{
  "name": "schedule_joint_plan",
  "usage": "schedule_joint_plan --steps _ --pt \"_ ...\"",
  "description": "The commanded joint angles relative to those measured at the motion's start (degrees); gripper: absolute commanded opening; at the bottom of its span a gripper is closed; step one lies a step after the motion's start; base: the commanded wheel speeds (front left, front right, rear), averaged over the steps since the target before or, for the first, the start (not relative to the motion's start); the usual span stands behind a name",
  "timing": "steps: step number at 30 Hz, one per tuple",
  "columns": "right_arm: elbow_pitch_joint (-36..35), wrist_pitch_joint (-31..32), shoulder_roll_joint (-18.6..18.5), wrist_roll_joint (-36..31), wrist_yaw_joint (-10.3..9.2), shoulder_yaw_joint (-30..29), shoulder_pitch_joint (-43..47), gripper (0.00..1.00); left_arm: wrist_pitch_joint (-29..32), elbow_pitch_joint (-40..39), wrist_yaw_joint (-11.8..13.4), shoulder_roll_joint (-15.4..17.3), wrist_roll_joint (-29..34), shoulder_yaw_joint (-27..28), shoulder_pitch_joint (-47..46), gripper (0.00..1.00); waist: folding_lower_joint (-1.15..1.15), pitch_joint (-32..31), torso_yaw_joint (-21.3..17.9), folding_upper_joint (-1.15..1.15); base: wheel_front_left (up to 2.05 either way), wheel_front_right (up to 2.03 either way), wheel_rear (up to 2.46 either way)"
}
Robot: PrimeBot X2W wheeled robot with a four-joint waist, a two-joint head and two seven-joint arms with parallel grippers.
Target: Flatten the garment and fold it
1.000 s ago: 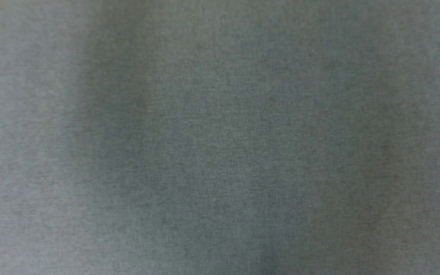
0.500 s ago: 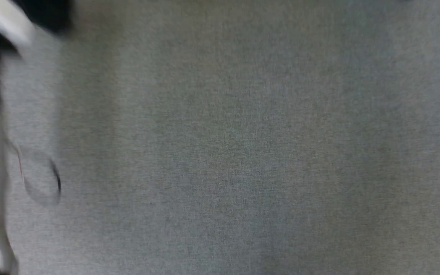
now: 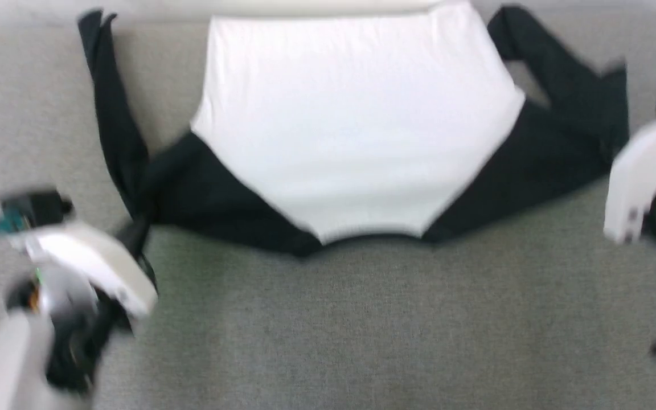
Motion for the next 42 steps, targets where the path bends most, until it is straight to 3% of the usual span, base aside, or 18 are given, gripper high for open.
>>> schedule_joint_plan --steps 1,11,22,26,37,38,39,40,42 --pt "-0.5 0.1 0.4 -0.2 -0.13 -0.4 1.2 0.0 0.0 -0.5 0.4 -0.2 -0.3 0.2 1.2 0.0 0.02 -3.3 0.6 0.0 0.0 0.0 0.0" --pt "-10.1 0.5 7.5 -2.6 -0.13 -8.2 21.4 0.0 0.9 -10.4 4.3 -1.9 -3.0 0.6 20.5 0.0 0.02 -7.9 2.2 0.0 0.0 0.0 0.0" --pt "-17.3 2.8 9.6 -5.0 -0.13 -12.9 32.9 0.0 0.0 -13.7 6.1 -2.9 -4.0 1.6 28.3 0.0 0.02 -9.0 3.0 0.0 0.0 0.0 0.0" --pt "-15.2 1.0 9.7 -4.4 -0.13 -11.9 34.8 0.0 -0.6 -12.3 5.9 -3.5 -3.4 0.4 29.1 0.0 0.02 -8.8 2.9 0.0 0.0 0.0 0.0" --pt "2.2 -14.7 9.7 -1.7 -0.13 -9.0 33.4 0.0 -7.3 -0.1 2.3 -8.1 -1.8 -2.7 24.2 0.0 0.02 -9.1 2.5 0.0 0.0 0.0 0.0" --pt "3.1 -16.0 9.7 -1.4 -0.13 -9.1 33.0 0.0 -8.1 0.7 2.4 -8.3 -1.3 -2.6 23.9 0.09 0.02 -9.2 2.4 0.0 0.0 0.0 0.0" --pt "3.8 -17.3 9.7 -1.3 -0.13 -9.0 32.8 0.39 -8.6 1.3 2.3 -8.4 -1.1 -2.7 23.7 0.58 0.02 -9.3 2.4 0.0 0.0 0.0 0.0" --pt "4.3 -18.5 9.7 -1.2 -0.13 -8.9 32.7 0.96 -9.0 1.9 2.2 -8.6 -1.0 -2.8 23.5 1.0 0.02 -9.5 2.4 0.0 0.0 0.0 0.0" --pt "4.9 -20.9 9.7 -0.5 -0.13 -9.2 32.6 1.0 -9.5 2.3 1.9 -8.8 -1.0 -2.9 23.6 1.0 0.02 -9.9 2.3 0.0 0.0 0.0 0.0"
